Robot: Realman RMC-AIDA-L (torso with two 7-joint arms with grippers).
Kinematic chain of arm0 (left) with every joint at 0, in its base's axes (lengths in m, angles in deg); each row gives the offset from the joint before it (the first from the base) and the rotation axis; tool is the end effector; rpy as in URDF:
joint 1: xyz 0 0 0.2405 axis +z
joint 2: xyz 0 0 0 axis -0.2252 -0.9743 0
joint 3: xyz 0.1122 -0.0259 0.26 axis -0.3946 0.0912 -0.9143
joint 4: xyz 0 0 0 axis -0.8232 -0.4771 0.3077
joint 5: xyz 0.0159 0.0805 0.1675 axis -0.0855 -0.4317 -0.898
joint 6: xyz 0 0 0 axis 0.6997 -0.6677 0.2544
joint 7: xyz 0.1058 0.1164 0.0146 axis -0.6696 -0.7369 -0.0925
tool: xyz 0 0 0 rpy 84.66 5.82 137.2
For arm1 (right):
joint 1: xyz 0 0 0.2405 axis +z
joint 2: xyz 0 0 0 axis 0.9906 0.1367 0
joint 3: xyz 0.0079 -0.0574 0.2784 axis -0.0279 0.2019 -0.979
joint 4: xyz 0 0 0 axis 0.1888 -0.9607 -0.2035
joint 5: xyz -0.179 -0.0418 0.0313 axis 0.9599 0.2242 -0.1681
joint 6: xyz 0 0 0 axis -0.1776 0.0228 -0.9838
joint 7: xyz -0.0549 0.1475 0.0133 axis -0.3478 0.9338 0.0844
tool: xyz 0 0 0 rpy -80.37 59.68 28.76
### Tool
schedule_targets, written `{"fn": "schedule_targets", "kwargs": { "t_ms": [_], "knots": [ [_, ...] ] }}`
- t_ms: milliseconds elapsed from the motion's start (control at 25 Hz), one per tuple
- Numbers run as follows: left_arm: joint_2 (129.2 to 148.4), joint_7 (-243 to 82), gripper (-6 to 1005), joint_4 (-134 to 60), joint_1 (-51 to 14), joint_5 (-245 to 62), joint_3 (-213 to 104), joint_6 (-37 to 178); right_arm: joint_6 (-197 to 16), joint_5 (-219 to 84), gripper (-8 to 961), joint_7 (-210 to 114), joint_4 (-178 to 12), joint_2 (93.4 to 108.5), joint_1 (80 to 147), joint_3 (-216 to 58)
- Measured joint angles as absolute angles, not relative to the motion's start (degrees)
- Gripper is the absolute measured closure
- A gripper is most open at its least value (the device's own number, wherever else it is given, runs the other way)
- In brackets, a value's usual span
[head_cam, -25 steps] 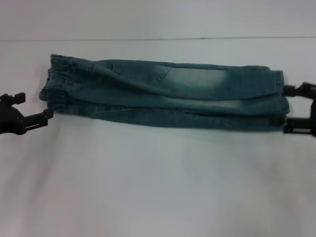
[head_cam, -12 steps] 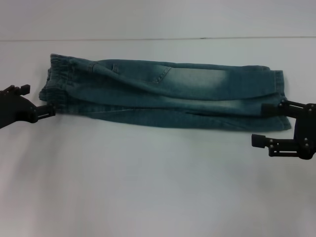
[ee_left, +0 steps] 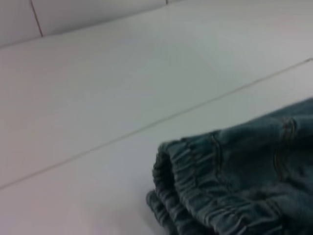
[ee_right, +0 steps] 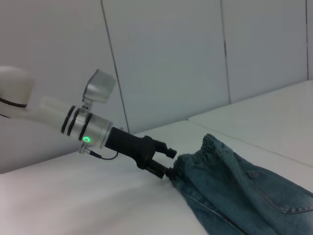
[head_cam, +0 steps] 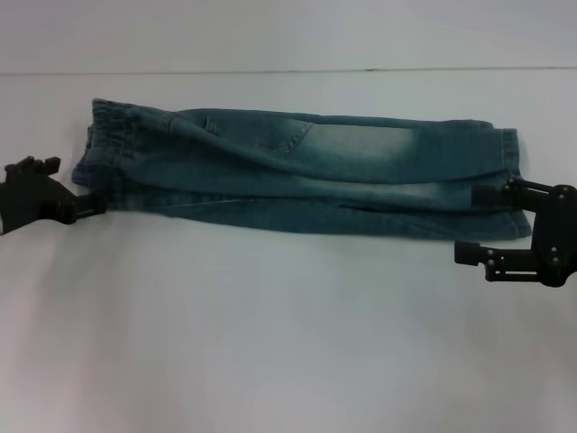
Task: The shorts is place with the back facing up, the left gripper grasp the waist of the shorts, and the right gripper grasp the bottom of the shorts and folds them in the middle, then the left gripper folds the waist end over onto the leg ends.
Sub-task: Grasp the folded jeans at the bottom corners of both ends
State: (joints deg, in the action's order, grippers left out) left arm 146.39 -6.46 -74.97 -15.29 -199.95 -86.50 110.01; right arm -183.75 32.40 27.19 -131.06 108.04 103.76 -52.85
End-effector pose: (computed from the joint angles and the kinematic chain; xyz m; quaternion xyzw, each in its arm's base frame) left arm -0.3534 0.3784 -0.0092 -0.8611 -0.2724 -0.0447 0.4269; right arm 0.2817 0.2867 0.0174 -0.9377 0.1744 0.2561 0.1573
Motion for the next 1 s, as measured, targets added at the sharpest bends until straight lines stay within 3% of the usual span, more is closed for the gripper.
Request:
{"fn": "schedule_targets", "kwargs": {
  "t_ms": [400,1000],
  "knots": [
    [145.85,-6.2,79,-72.9,-17.2,-202.3,-86.9,108.9,-182.2,32.4,37,27.3,-130.1,108.04,104.1,-53.1],
    [145.01,-3.8,170,-72.4,-19.1,-205.5,-87.7,112.2,-181.7,32.4,36,27.7,-129.7,108.03,103.6,-53.1]
  ]
}}
